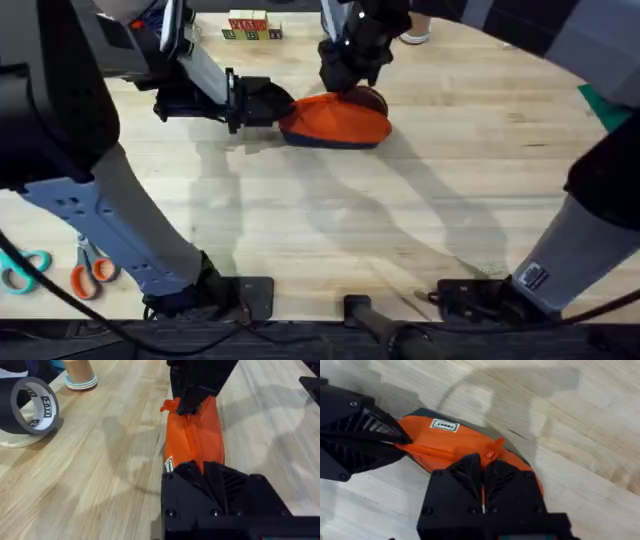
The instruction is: Unzip the bag, pick up the pens from the table one at a time and place them inside, then zip the bag closed.
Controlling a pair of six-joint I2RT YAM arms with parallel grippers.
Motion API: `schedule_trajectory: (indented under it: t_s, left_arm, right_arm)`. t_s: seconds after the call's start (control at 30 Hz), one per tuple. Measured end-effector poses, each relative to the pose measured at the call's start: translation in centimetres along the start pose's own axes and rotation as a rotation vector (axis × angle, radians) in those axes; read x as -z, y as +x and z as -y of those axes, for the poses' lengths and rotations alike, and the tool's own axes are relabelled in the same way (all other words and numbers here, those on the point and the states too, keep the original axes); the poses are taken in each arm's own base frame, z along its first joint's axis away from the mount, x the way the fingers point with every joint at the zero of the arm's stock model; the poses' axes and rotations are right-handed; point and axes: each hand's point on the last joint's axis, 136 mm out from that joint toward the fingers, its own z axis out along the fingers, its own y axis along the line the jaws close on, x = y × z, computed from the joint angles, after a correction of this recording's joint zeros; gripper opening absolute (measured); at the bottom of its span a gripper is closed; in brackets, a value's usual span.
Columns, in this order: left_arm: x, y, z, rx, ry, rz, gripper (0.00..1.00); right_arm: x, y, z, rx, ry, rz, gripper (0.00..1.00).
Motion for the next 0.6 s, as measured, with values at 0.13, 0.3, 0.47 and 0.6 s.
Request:
schedule_trajectory:
  t_s: [0.13, 0.3, 0.47, 0.6]
  left_arm:
    - [0.0, 0.0, 0.0, 0.000, 0.000, 0.000, 0.042]
    - [0.0, 0.0, 0.0, 0.000, 0.000, 0.000, 0.042]
    - [-0.1, 0.0, 0.0, 0.001, 0.003, 0.000, 0.042]
    - [0.0, 0.0, 0.1, 0.003, 0.002, 0.000, 0.042]
  right_arm:
    - [0.0, 0.4, 1.2, -0.022, 0.010, -0.025, 0.031]
    - [0.0, 1.0, 2.5, -0.048, 0.019, -0.053, 0.031]
    - [0.0, 1.8, 4.4, -0.071, 0.042, -0.094, 0.031]
    - [0.1, 2.5, 6.3, -0.071, 0.067, -0.125, 0.031]
